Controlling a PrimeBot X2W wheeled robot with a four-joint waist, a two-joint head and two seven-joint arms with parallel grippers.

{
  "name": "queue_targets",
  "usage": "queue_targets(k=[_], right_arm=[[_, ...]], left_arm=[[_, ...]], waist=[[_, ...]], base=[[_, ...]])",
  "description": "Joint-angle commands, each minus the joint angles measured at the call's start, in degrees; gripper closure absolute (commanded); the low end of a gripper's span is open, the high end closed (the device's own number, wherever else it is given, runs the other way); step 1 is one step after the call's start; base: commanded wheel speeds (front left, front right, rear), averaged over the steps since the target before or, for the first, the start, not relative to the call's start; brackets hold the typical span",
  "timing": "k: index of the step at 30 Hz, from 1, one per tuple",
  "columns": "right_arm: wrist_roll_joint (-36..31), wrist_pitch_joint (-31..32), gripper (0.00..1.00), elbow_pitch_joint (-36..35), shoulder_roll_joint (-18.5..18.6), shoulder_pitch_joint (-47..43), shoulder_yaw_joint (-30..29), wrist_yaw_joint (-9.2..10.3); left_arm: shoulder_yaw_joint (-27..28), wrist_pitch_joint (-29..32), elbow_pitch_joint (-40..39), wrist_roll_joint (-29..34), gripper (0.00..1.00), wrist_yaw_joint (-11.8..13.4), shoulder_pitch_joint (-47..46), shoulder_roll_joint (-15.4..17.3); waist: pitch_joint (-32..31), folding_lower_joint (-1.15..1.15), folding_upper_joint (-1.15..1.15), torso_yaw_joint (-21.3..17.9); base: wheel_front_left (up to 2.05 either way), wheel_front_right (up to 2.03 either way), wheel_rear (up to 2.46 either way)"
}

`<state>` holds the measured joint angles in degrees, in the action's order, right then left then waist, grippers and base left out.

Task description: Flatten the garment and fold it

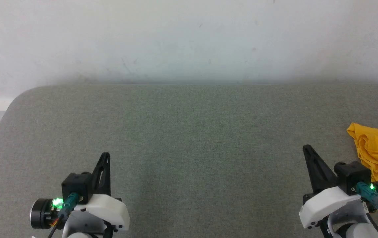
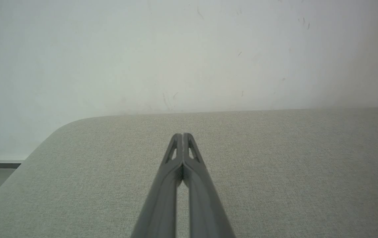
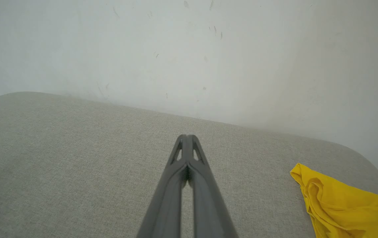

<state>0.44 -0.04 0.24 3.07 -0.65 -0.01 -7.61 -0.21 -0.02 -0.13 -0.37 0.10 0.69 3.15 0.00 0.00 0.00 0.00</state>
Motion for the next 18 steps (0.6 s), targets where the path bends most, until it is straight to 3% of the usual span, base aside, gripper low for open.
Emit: queue_targets(k=[1, 18], right_arm=[[-0.44, 0.04, 1.00, -0.24, -0.19, 0.65, 0.01, 0.12], [-0.44, 0.04, 1.00, -0.24, -0.19, 0.65, 0.01, 0.12]], left_arm=[[0.21, 0.02, 0.13, 0.37, 1.00, -0.10, -0.69, -0.27], [0.21, 0.02, 0.13, 0.37, 1.00, -0.10, -0.69, -0.27]], waist=[[0.00, 0.00, 0.00, 0.00], [0.00, 0.00, 0.00, 0.00]], base=[[0.00, 0.00, 0.00], [0.00, 0.00, 0.00]])
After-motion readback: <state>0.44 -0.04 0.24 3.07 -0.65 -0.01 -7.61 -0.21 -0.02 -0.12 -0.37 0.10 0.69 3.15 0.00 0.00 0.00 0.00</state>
